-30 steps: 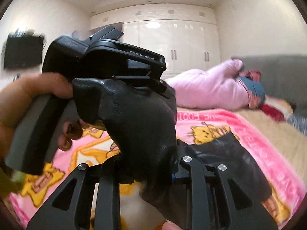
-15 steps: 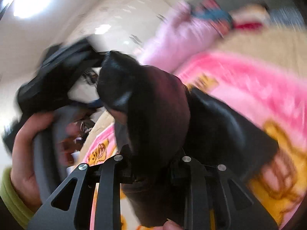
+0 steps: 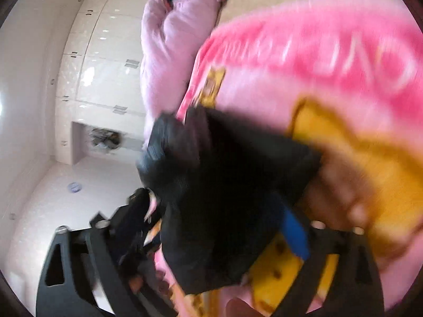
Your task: Fold large clothes
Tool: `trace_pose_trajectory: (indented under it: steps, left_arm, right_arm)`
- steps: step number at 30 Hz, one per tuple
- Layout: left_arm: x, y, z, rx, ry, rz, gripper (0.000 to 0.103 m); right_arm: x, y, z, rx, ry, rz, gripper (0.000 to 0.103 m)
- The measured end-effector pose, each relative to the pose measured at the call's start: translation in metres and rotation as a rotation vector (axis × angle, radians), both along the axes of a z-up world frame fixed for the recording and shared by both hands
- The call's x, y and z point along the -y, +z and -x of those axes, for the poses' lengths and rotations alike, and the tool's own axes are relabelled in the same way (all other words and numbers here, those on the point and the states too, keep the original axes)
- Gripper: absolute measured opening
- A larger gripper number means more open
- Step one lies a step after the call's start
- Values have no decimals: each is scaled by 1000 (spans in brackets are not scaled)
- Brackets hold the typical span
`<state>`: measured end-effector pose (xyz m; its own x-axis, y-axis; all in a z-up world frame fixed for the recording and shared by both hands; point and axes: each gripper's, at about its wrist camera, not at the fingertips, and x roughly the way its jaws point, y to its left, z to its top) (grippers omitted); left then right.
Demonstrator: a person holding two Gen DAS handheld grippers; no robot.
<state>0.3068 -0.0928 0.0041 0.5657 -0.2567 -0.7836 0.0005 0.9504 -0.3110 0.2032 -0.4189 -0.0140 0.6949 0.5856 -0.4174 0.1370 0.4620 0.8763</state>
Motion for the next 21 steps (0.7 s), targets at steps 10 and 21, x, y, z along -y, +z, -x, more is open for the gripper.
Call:
trace_pose_trajectory:
  steps: [10,21]
  left_arm:
    - [21,8,12,32,-59,-50,92]
    - [27,15,18,51,-89,-107,93]
  right_arm:
    - [-16,28,-86,16,209,230,95]
    - [-70,52,-106,103,444,567,75]
